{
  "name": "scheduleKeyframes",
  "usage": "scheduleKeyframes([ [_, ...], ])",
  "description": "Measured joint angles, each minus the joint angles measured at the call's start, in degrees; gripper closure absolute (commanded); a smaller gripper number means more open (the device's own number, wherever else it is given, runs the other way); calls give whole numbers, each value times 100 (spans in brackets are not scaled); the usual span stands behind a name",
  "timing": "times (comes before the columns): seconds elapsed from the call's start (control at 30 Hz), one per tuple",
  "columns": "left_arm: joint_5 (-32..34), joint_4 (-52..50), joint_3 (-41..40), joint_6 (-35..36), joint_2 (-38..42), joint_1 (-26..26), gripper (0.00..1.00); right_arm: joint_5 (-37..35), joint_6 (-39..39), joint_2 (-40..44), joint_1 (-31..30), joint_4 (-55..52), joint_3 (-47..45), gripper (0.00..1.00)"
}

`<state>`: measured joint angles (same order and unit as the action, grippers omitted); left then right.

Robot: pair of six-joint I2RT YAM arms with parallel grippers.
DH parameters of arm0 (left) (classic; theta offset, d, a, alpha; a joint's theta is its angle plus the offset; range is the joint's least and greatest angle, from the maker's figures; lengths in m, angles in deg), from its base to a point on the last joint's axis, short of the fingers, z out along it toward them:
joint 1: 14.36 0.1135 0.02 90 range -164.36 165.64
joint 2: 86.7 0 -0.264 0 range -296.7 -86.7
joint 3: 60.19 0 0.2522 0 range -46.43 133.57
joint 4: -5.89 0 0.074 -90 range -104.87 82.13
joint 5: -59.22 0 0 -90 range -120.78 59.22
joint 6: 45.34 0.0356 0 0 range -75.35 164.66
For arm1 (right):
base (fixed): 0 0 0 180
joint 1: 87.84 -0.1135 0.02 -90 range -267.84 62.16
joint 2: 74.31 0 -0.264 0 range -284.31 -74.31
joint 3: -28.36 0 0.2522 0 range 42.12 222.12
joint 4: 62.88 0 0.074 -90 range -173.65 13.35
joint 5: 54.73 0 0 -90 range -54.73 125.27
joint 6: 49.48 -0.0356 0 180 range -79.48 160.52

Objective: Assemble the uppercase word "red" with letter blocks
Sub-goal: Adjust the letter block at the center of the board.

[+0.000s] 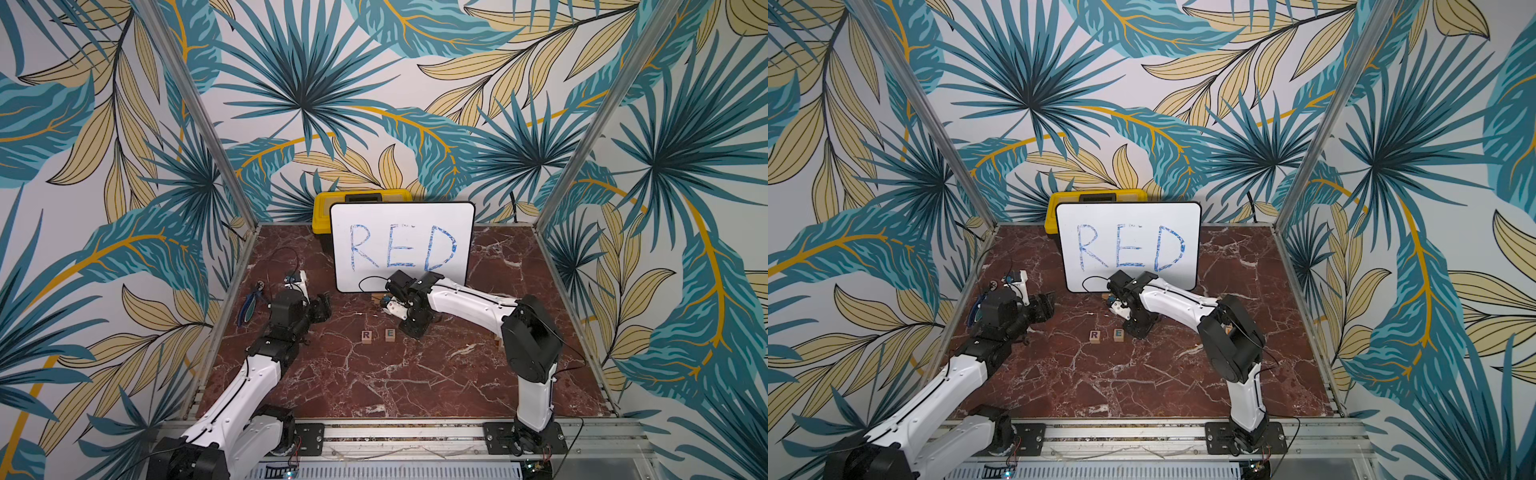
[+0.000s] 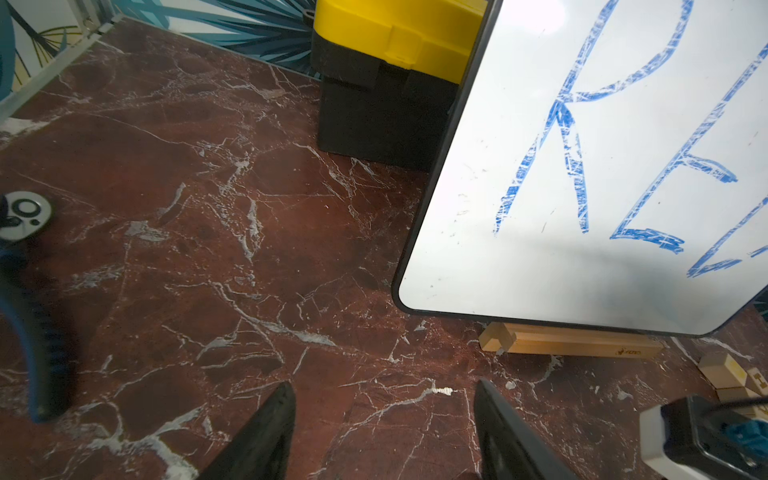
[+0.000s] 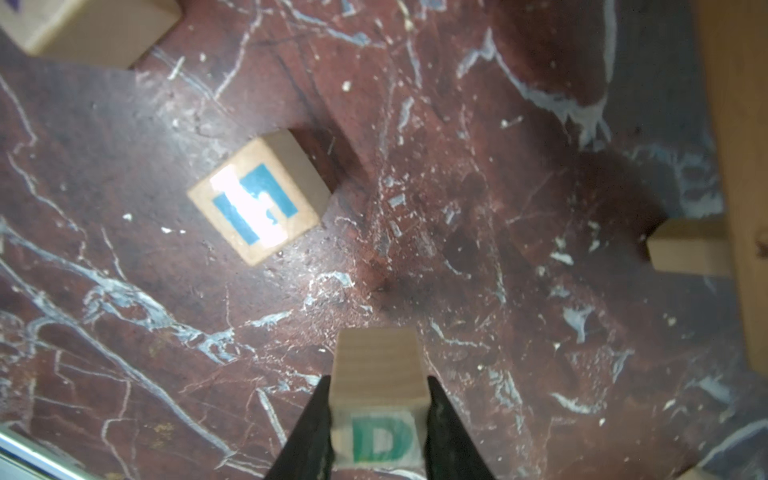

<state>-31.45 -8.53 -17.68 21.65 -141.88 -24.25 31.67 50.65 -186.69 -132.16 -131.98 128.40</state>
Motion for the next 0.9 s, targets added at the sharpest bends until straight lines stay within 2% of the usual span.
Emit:
scheduleKeyframes([
  [0.27,-4,0,-2,0,0,0,31,-125,-1770,-57,-332,155,-133,93],
  [0.47,-28,-2,-2,0,0,0,31,-415,-2715,-55,-389,299,-229,92],
  [0.9,-44,0,-2,-44,2,0,31,-796,-3545,-55,-378,295,-229,91],
])
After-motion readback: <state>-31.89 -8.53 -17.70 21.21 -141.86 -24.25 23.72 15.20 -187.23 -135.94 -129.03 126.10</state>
